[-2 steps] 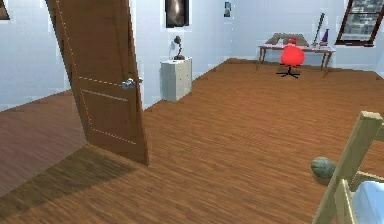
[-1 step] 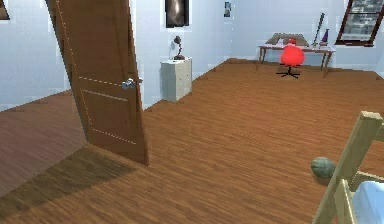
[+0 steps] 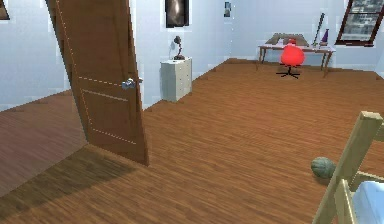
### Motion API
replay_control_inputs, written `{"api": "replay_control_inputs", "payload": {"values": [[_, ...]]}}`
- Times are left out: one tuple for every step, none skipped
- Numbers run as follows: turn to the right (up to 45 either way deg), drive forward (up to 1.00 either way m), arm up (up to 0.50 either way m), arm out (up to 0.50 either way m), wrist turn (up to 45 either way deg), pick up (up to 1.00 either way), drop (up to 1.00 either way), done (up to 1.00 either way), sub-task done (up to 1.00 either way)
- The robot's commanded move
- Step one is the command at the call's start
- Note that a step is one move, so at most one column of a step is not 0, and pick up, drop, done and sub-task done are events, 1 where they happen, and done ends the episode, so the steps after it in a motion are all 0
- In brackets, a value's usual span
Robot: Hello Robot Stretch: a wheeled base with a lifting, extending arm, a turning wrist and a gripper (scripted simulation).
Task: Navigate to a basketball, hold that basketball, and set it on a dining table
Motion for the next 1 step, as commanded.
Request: {"api": "replay_control_inputs", "payload": {"values": [[0.0,0.00,-0.20,0.00,0.0,0.00,0.00,0.00,0.00]]}}
